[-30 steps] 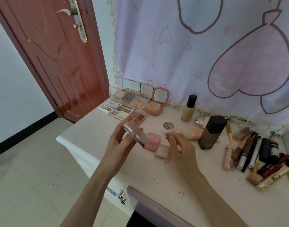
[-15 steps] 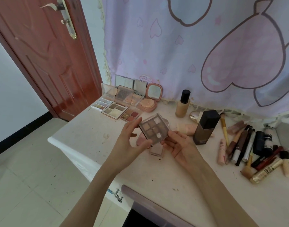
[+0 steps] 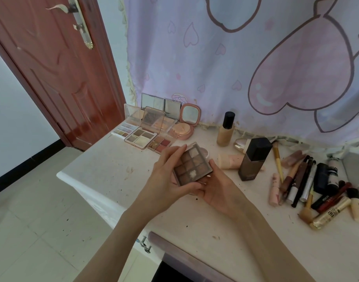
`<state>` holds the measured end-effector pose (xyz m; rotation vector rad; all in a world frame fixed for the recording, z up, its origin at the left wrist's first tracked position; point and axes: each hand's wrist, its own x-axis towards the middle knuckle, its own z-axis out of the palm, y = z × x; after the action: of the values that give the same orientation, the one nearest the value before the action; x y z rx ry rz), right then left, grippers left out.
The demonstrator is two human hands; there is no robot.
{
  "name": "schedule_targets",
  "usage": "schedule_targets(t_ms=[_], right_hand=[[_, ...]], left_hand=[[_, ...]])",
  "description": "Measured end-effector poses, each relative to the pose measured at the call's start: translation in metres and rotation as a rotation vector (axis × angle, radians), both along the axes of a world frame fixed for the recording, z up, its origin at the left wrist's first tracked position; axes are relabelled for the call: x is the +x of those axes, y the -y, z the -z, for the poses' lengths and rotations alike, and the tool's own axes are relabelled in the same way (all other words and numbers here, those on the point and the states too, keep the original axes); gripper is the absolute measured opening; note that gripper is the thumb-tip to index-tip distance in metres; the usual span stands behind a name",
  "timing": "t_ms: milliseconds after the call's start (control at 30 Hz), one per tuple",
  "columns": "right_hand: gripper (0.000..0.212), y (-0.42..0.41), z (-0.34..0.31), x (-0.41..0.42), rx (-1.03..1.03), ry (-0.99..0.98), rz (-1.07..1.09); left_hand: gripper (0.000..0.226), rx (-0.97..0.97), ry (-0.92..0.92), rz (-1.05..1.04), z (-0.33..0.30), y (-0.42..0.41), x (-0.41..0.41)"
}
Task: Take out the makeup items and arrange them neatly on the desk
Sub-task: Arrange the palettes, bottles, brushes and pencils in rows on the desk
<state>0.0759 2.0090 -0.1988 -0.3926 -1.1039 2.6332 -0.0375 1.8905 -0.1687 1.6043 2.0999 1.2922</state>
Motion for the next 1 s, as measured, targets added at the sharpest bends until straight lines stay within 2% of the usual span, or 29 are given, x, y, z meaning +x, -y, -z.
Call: schedule_targets(t_ms=[100, 233, 533, 733, 800, 867, 933, 1000], right_hand=[[0.054, 0.001, -0.004, 0.001, -0.081, -0.1, -0.077], [0.055, -0.002, -0.005, 0.005, -0.122, -0.156, -0.076], [0.056, -0.004, 0.002, 0.001, -0.144, -0.141, -0.059], [0.067, -0.005, -0.002, 0.005, -0.216, -0.135, -0.048], [0.066, -0.005, -0.003, 0.005, -0.23, -0.135, -0.069], [0.06, -0.005, -0.005, 0.006, -0.222, -0.133, -0.106], [0.061, -0.004, -0.005, 0.007, -0.149, -0.105, -0.179], [0.062, -0.001, -0.004, 0.008, -0.083, -0.091, -0.262]], left_hand=[[0.079, 0.015, -0.021, 0.038, 0.0, -0.004, 0.009], [0.079, -0.019, -0.053, 0.058, -0.003, -0.008, 0.011], [0.074, -0.221, -0.183, 0.128, -0.016, -0.007, -0.003], [0.062, -0.217, -0.148, 0.209, -0.032, -0.003, -0.015], [0.054, -0.196, -0.064, 0.211, -0.037, -0.002, -0.018], [0.042, -0.114, 0.131, 0.2, -0.043, 0.001, -0.023], [0.034, -0.006, 0.338, 0.183, -0.048, 0.004, -0.03], [0.028, 0.055, 0.439, 0.124, -0.052, 0.003, -0.041]])
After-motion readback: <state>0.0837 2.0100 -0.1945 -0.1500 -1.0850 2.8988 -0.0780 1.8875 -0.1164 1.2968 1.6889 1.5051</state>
